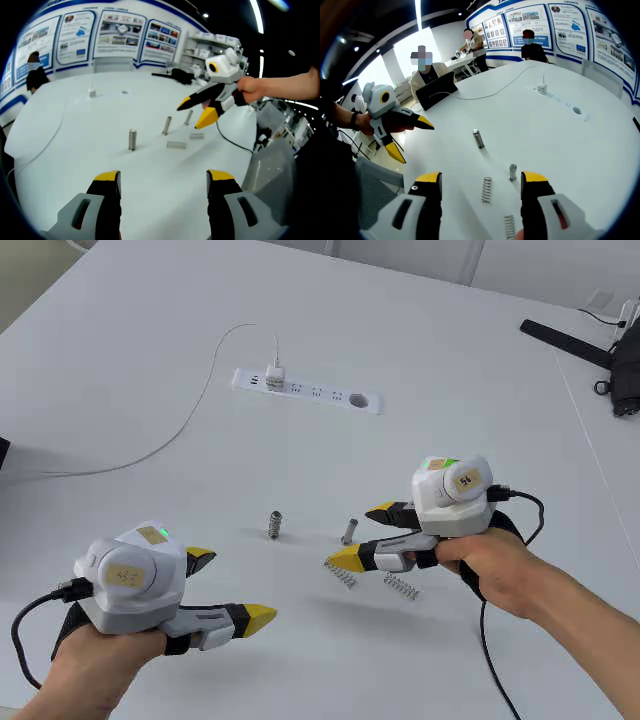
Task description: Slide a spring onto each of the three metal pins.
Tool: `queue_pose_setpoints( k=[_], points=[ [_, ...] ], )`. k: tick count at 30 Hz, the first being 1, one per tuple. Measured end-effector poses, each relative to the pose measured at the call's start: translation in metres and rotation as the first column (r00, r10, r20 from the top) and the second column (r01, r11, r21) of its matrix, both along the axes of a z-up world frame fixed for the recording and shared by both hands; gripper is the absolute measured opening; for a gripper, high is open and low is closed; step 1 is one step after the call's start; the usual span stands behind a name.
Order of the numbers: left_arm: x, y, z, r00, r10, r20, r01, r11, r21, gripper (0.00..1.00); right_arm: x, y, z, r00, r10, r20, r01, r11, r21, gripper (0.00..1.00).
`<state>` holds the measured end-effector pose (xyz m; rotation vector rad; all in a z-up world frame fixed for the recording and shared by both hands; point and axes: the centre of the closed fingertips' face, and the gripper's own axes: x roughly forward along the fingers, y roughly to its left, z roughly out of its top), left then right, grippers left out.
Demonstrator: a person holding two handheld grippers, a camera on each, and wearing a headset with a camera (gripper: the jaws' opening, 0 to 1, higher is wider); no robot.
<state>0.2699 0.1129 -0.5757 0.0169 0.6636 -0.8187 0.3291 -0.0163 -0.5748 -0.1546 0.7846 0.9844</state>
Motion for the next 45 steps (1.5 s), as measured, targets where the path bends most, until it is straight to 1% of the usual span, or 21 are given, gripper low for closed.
queue_pose_setpoints(
  k=[5,9,12,13,19,21,23,34,36,41,45],
  points=[
    [0.0,-0.002,0.001,1.0,-0.015,0.002,0.015,1.0,0.006,0.71,-0.009,-0.016,-0.001,0.999,-0.044,0.0,0.044,0.999,0.01,0.7],
    [0.002,-0.003,0.001,1.0,-0.021,0.003,0.021,1.0,0.011,0.71,-0.016,-0.026,-0.001,0.998,-0.069,0.0,0.069,0.997,0.017,0.72],
    [0.002,-0.004,0.001,1.0,-0.028,0.005,0.028,0.999,0.016,0.71,-0.023,-0.033,-0.003,0.995,-0.097,-0.015,0.098,0.995,0.029,0.72],
    [0.002,-0.005,0.001,1.0,-0.031,0.005,0.031,0.999,0.017,0.71,-0.026,-0.036,-0.004,0.994,-0.108,-0.013,0.108,0.994,0.032,0.73],
    [0.004,-0.005,0.002,0.999,-0.039,0.006,0.039,0.999,0.024,0.72,-0.043,-0.049,-0.011,0.991,-0.13,-0.029,0.13,0.991,0.011,0.75],
    [0.006,-0.005,0.002,0.999,-0.038,0.005,0.038,0.999,0.024,0.72,-0.049,-0.055,-0.014,0.99,-0.136,-0.023,0.136,0.991,-0.004,0.77],
    [0.007,-0.005,0.002,0.999,-0.036,0.004,0.036,0.999,0.021,0.72,-0.054,-0.06,-0.017,0.988,-0.148,-0.032,0.148,0.989,-0.003,0.78],
    [0.004,-0.008,-0.002,0.998,-0.058,-0.012,0.059,0.998,0.035,0.73,-0.076,-0.069,-0.02,0.978,-0.205,-0.046,0.207,0.978,0.035,0.82],
    [0.004,-0.009,-0.003,0.998,-0.063,-0.013,0.063,0.997,0.037,0.74,-0.078,-0.07,-0.022,0.976,-0.212,-0.048,0.214,0.976,0.04,0.82],
    [0.003,-0.013,-0.003,0.997,-0.072,-0.018,0.073,0.997,0.039,0.74,-0.084,-0.073,-0.021,0.972,-0.228,-0.05,0.23,0.972,0.05,0.83],
    [0.003,-0.02,-0.004,0.996,-0.088,-0.019,0.089,0.995,0.044,0.74,-0.088,-0.075,-0.02,0.97,-0.237,-0.052,0.239,0.969,0.059,0.83]
  ],
)
